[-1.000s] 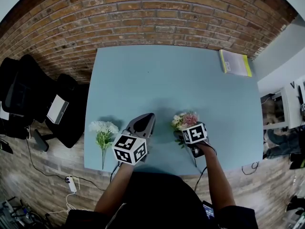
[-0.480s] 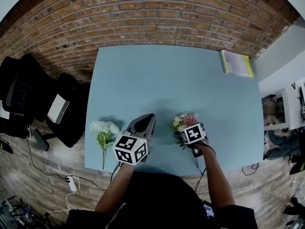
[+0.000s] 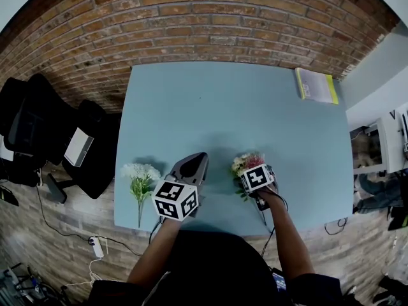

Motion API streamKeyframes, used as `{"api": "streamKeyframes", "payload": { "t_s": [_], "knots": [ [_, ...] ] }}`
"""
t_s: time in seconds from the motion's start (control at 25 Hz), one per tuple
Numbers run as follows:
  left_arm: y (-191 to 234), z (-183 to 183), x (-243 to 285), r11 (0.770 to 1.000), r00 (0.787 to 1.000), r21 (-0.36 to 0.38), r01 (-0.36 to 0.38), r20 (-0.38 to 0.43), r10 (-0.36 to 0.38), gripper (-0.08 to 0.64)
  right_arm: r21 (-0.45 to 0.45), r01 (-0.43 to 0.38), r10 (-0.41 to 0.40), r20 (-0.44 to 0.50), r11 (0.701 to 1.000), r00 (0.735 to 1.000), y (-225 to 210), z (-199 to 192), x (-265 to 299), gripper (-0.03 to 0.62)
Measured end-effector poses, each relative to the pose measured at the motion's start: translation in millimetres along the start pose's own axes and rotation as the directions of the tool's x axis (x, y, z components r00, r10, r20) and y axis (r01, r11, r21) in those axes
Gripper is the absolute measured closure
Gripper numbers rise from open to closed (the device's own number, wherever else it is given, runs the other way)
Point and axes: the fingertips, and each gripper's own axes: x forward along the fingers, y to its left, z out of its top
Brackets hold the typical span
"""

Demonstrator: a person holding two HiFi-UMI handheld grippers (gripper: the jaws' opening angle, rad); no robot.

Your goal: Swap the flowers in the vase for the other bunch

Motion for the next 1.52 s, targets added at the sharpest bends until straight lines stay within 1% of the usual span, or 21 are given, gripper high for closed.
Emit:
{"api": "streamKeyframes", "payload": {
  "t_s": [0.08, 0.12, 0.2, 0.32, 0.52, 0.8, 1.08, 1.32, 1.52],
  "knots": [
    [-2, 0, 0, 1.000, 1.000, 0.000, 0.006, -0.002, -0.006, 0.552, 0.004, 0.033, -0.033, -0.029, 0.999, 0.999, -4, -5, -2, 0.046],
    [-2, 0, 0, 1.000, 1.000, -0.001, 0.010, -0.002, -0.010, 0.552, 0.002, 0.037, -0.036, -0.031, 0.999, 0.999, -3, -5, -1, 0.046],
    [-3, 1, 1, 1.000, 1.000, -0.002, 0.013, -0.002, -0.013, 0.552, -0.009, 0.016, -0.016, -0.016, 1.000, 1.000, 1, -2, 2, 0.048],
    [-5, 1, 1, 1.000, 1.000, 0.001, 0.015, 0.000, -0.015, 0.552, -0.023, -0.004, 0.003, -0.020, 1.000, 1.000, 3, -1, 1, 0.054],
    [-5, 2, 1, 1.000, 1.000, 0.007, 0.013, 0.003, -0.013, 0.552, -0.010, -0.002, 0.001, -0.032, 1.000, 0.999, 3, -6, -1, 0.098],
    [-2, 7, -3, 1.000, 1.000, 0.001, -0.001, 0.014, 0.001, 0.552, 0.001, -0.014, 0.014, -0.054, 1.000, 0.998, 4, -9, -4, 0.122],
    [4, 11, -10, 1.000, 1.000, 0.002, -0.011, 0.027, 0.011, 0.552, 0.004, -0.007, 0.007, -0.065, 1.000, 0.998, 5, -10, -8, 0.173],
    [8, 15, -17, 1.000, 0.999, -0.003, -0.014, 0.040, 0.014, 0.552, 0.017, 0.007, -0.006, -0.056, 1.000, 0.998, 6, -8, -13, 0.193],
    [9, 16, -24, 1.000, 0.999, -0.005, -0.013, 0.050, 0.013, 0.552, 0.008, 0.019, -0.018, -0.049, 1.000, 0.999, 10, -9, -16, 0.216]
  ]
}}
